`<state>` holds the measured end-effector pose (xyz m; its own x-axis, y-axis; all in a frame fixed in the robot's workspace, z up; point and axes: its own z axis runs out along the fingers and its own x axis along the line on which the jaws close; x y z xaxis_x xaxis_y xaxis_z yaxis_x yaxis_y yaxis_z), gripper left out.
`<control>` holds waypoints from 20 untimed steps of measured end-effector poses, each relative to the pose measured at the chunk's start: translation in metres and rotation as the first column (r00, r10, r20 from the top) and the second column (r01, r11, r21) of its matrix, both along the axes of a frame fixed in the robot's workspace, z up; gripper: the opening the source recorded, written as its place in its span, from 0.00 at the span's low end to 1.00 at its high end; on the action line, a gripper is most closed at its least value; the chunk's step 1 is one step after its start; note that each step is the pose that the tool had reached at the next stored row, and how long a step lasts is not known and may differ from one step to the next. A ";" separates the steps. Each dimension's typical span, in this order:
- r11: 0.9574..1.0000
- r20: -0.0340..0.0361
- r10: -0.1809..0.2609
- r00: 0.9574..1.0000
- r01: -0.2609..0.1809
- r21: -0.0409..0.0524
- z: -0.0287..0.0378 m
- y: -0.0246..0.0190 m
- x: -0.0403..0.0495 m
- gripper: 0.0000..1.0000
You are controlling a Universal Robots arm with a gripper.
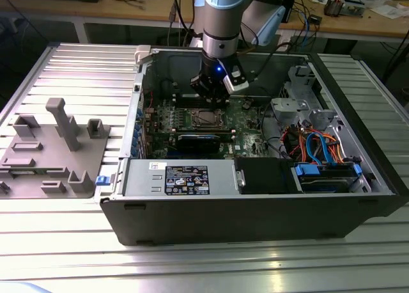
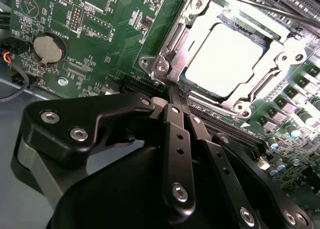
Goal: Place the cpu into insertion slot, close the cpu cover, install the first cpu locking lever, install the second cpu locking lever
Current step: 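Install the first cpu locking lever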
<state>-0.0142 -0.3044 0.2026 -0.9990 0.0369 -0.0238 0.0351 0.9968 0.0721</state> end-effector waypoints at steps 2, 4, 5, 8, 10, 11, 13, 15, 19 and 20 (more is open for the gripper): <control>1.000 0.000 0.000 1.000 0.000 0.001 0.0000 0.0000 0.0000 0.11; 1.000 0.000 0.000 1.000 0.000 0.001 0.0001 0.0000 0.0000 0.11; 1.000 0.000 0.000 1.000 0.000 0.002 0.0001 0.0000 0.0000 0.11; 1.000 0.000 0.000 1.000 0.000 0.001 0.0010 -0.0002 0.0000 0.11; 1.000 0.000 0.000 1.000 0.000 0.001 0.0016 0.0000 0.0000 0.11; 1.000 0.000 0.000 1.000 0.000 0.001 0.0016 0.0000 0.0000 0.11; 1.000 0.000 0.000 1.000 0.000 0.001 0.0017 -0.0003 0.0000 0.11; 1.000 0.000 0.000 1.000 0.000 0.001 0.0017 -0.0011 0.0001 0.11; 1.000 0.000 0.000 1.000 0.000 0.001 0.0008 -0.0020 0.0001 0.11; 1.000 0.000 0.000 1.000 0.000 0.001 0.0001 -0.0022 0.0001 0.11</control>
<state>-0.0141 -0.3066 0.2027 -0.9990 0.0369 -0.0237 0.0351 0.9967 0.0735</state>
